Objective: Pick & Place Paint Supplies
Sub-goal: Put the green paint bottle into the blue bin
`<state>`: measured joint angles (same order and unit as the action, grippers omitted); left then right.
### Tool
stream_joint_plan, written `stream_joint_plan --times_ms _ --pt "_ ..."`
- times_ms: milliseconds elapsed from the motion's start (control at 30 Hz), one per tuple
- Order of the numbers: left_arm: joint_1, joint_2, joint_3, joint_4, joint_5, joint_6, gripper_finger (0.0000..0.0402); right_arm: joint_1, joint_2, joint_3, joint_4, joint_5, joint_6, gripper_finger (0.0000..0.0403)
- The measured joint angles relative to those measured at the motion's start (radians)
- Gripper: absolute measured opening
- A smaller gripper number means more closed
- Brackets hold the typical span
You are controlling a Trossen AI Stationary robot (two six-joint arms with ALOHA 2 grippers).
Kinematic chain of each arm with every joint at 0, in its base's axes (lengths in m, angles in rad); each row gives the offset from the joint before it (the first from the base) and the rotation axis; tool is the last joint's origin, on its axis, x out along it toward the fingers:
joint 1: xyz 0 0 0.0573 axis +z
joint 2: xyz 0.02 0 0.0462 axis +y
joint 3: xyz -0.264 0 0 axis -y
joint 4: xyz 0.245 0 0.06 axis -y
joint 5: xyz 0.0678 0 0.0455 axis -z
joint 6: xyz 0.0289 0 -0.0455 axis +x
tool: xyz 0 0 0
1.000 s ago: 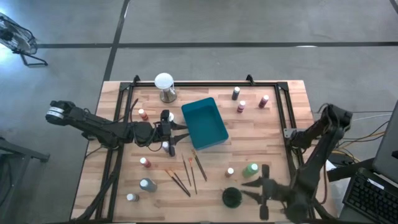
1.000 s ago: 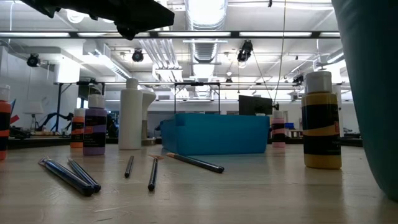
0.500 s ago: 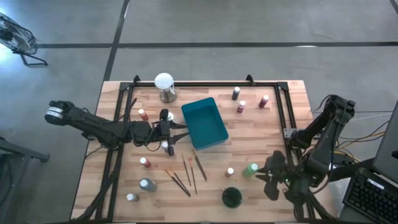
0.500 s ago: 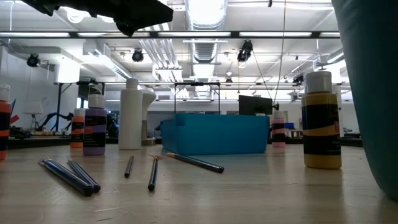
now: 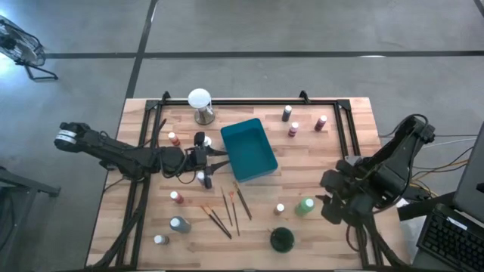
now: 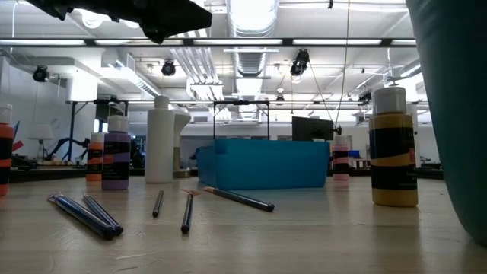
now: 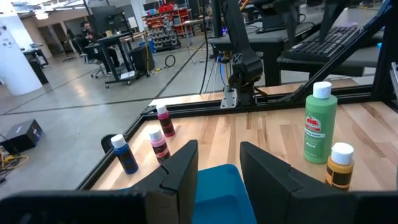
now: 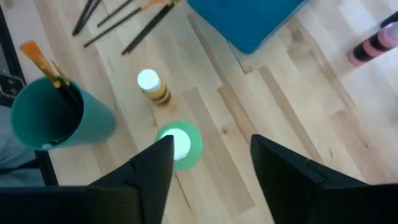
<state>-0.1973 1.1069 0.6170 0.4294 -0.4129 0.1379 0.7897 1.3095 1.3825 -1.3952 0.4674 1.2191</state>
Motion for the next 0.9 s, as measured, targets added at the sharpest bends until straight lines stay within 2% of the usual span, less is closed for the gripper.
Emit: stream_joint_plan --times_ms 133,267,633,900 --pt "0.005 0.0 0.0 0.002 0.0 0.0 0.0126 -0.018 0.002 -0.007 -0.001 -0.028 -0.026 0.0245" --pt "0.015 0.0 0.0 0.005 0.0 -0.005 0.0126 -0.022 0.002 -0.007 0.001 -0.033 -0.041 0.0253" --pt "0.049 0.0 0.0 -0.019 0.014 0.008 0.0126 -0.036 0.011 -0.009 0.007 -0.051 0.065 0.0217" --pt "0.071 -0.001 0.006 -0.14 0.047 0.009 0.0126 -0.051 0.038 -0.009 0.009 -0.078 0.155 0.0205"
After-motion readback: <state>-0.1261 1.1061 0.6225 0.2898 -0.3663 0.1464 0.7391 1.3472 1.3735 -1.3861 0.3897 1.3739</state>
